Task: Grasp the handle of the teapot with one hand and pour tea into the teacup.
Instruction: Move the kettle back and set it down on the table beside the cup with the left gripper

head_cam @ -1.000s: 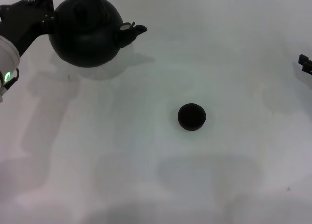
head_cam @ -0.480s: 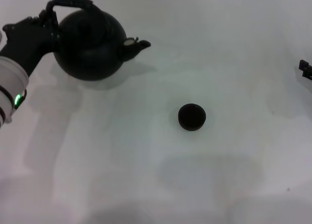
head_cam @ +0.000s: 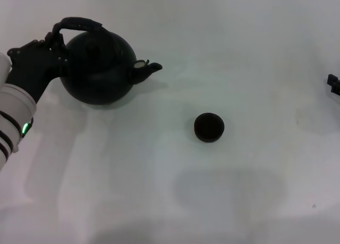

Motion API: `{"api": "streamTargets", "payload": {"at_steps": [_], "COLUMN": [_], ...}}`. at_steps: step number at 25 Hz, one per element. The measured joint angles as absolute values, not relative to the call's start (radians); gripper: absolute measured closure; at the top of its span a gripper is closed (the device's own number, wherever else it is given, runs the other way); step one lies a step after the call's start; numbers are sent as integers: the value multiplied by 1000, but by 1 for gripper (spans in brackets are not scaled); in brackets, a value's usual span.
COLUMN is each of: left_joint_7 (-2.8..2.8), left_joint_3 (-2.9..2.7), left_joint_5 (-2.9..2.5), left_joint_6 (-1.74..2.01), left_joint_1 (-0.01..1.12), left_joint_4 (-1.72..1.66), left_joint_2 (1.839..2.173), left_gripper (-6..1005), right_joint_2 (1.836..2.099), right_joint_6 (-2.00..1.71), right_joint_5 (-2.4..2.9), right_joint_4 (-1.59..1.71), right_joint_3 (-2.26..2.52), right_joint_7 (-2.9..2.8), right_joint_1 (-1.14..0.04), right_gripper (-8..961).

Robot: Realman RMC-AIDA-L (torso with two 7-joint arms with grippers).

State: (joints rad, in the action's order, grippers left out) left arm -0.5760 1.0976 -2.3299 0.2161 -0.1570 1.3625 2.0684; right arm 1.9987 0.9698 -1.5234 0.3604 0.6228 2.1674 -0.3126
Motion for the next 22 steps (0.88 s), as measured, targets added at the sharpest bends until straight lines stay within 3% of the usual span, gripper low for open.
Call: {"api": "streamTargets", "payload": {"at_steps": [22], "left_joint_7": [-566], "left_joint_3": [1063], "left_joint_5": [-2330], "left_joint_6": [252], "left_joint_1": [-259], "left_joint_4": [1376], "left_joint_2": [2074], "left_gripper": [909], "right_joint_2": [2001], "right_joint_6": [968], "right_joint_5": [-1522], "right_joint_4": [348], "right_joint_3": [622], "right_joint_7": [2171], "right_joint_1": [-302], "right_gripper": [99]}}
